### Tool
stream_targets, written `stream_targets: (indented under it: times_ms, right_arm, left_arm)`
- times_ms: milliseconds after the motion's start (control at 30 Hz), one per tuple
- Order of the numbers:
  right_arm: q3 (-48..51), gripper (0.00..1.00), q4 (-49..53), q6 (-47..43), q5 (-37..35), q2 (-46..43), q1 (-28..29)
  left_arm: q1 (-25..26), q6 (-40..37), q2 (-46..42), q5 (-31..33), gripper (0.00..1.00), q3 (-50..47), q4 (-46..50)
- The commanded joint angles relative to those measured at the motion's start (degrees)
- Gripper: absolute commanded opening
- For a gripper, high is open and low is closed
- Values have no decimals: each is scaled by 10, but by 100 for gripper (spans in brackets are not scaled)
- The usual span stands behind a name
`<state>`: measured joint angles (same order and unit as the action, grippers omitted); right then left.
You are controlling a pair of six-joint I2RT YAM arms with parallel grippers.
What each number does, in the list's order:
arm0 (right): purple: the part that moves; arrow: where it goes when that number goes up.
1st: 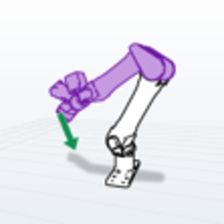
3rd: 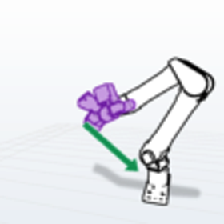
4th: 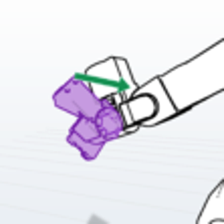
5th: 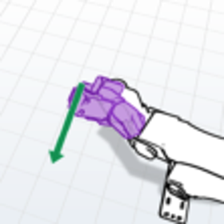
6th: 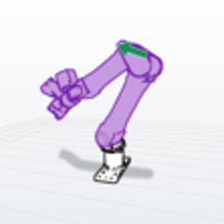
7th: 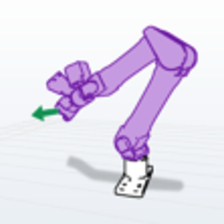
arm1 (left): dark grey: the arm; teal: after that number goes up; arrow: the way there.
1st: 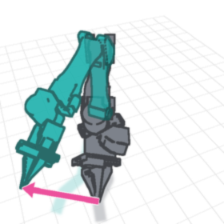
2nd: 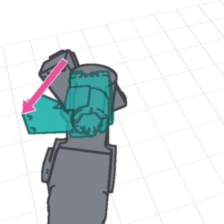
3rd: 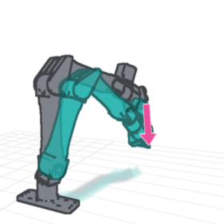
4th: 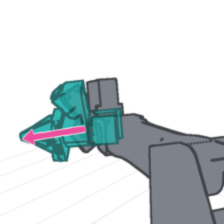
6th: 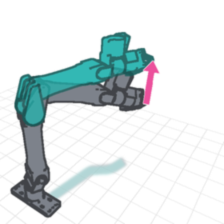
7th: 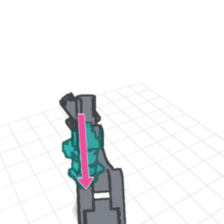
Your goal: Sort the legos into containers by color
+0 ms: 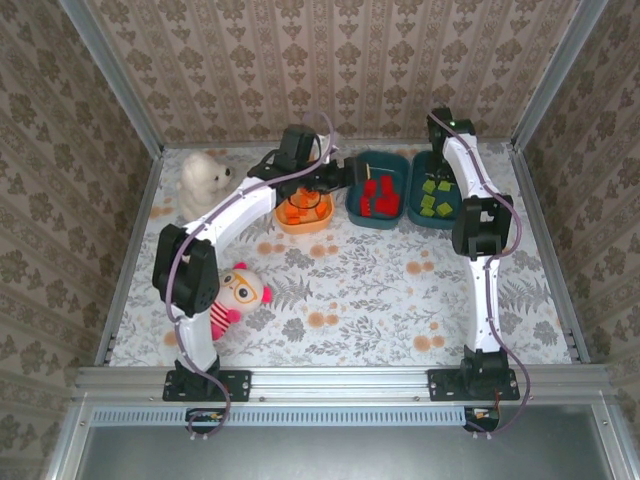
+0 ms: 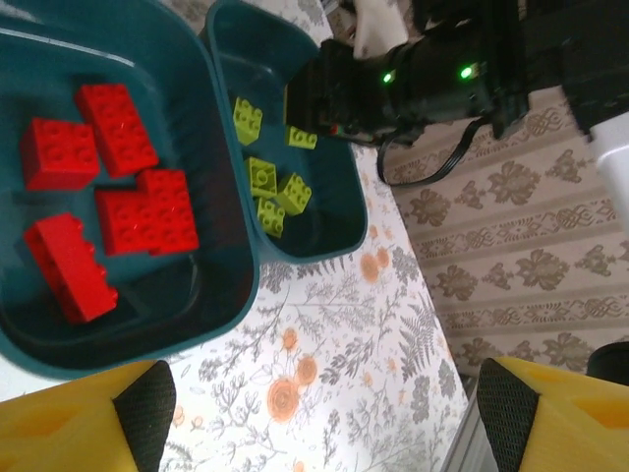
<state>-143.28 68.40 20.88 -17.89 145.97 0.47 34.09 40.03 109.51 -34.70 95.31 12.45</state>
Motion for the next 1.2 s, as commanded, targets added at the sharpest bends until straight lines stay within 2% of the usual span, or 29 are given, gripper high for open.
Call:
stream_targets:
  times_ms: [0,133,267,467,767,900,1067,1167]
  right_arm:
    - [-19,24,20,-12,-16,23,-6]
    - [-24,30,3,-24,0,33,-5]
    - [-40,44,7,-18,3,41,-6]
    - [-42,53,11,-6,10,28,-6]
    - [-27,57,-38,-15,37,-75,11]
    - [54,58,-81,-9,32,-160,35]
    - [237,60,-175,-4,10,-309,77]
    - [343,66,-214,8,11,-397,98]
  left_arm:
    - [-4,24,24,-5,84,33,-23]
    - [-7,38,56,-5,84,69,-20]
    - [-8,37,81,-10,84,107,-5]
    - [-9,36,91,-14,84,125,1]
    - [-10,26,62,3,84,105,23]
    - [-14,25,28,33,84,62,29]
    - [-21,22,-29,61,84,-11,35]
    - [-24,14,-68,83,84,-56,42]
